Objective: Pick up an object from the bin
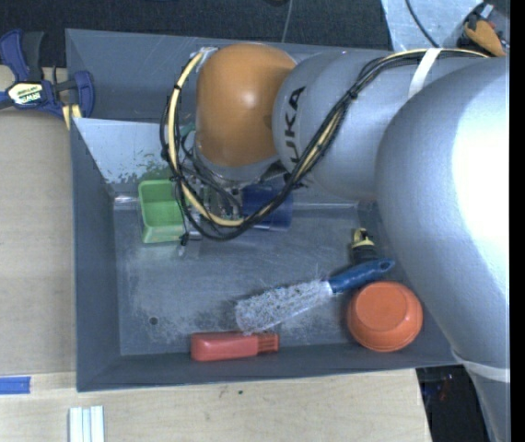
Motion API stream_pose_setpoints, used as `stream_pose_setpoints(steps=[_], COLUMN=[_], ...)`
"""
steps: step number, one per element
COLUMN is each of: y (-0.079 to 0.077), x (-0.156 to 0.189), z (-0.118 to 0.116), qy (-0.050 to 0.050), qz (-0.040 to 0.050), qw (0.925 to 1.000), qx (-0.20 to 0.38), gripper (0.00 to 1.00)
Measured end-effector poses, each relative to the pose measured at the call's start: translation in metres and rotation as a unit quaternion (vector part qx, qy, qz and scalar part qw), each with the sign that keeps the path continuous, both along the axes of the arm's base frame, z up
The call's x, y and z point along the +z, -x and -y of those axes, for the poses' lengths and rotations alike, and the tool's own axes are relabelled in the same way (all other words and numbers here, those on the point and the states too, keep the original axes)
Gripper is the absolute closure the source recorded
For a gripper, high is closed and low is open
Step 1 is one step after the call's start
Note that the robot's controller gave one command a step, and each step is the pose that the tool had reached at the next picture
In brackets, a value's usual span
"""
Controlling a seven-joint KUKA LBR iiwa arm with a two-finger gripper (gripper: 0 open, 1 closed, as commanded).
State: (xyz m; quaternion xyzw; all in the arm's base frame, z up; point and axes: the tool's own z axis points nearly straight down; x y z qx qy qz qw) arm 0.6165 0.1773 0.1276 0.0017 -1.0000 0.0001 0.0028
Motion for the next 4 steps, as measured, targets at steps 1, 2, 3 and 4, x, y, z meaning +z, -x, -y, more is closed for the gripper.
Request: stream_pose_setpoints(steps=[1,2,3,4], y=[-0.002,-0.004,-0.004,-0.003], x=[0.005,-0.056,0.032,-0.027], z=[0.001,-0.021,-0.021,-0.002], qy=[-0.001,-0.001,-0.001,-0.001], qz=[0.004,0.0068,0.0067,0.0031], qw=[1.0,0.9973,0.9912,0.9957], qx=[-0.002,0.073,0.132,0.092], gripper=[0.0,0.0,0.0,0.0])
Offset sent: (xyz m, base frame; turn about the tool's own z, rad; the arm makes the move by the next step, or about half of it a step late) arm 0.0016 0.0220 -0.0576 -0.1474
